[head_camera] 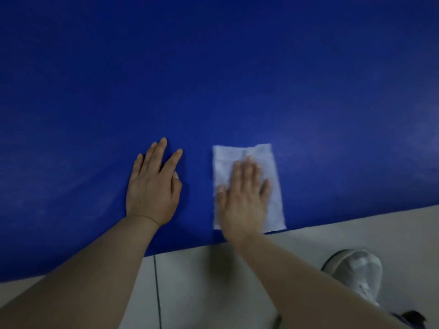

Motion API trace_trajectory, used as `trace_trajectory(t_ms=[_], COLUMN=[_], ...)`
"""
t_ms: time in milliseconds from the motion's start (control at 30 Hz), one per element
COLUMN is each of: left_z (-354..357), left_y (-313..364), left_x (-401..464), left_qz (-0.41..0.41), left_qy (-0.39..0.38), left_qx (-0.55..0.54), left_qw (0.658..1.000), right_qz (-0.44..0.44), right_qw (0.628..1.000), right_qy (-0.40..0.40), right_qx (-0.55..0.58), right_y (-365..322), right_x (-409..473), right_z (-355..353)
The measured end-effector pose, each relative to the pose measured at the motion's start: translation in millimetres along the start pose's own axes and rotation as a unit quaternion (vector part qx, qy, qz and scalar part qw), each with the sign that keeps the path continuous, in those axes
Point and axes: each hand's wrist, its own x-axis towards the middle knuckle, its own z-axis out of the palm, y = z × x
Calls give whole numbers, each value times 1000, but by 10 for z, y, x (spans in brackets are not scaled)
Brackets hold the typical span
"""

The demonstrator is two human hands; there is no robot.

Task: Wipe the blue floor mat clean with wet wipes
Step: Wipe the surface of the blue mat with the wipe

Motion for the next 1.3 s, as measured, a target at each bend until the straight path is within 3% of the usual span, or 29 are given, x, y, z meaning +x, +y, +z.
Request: trace_trajectory(t_ms=[133,267,400,500,667,833,900,1000,1100,1167,1233,1300], left_z=[12,50,13,10,16,31,22,27,29,30,41,47], left_y=[12,-56,-10,18,-21,-45,-29,-14,-10,-22,-49,-66], left_x=[7,3,-3,-2,9,9,11,2,2,6,12,29], left_qz=[-8,5,1,0,15,7,1,3,4,5,10,15], left_qy=[-15,-12,5,12,1,-16,-8,4,11,4,-11,-25], left_qx=[-1,27,-8,-8,-16,23,9,0,0,1,17,33], left_qw=[1000,1000,1000,1000,1000,1000,1000,1000,1000,1000,1000,999], right_qz=[-152,-277,-137,-45,-207,-308,-306,-221,-141,-178,-281,-324], right_qw=[988,960,990,999,978,950,950,973,989,984,957,938], right_qy=[-5,-34,13,24,0,-49,-35,-25,-4,-20,-72,-124], right_qx=[14,-28,-36,-16,19,-29,-52,-61,-39,-8,-1,0], right_y=[-544,-183,552,372,-559,-93,291,722,600,233,-152,-354], right_x=[-200,-166,-89,-132,-313,-282,-206,-140,-197,-262,-330,-384], right_z=[91,18,14,52,130,32,14,-11,4,-20,-29,-21])
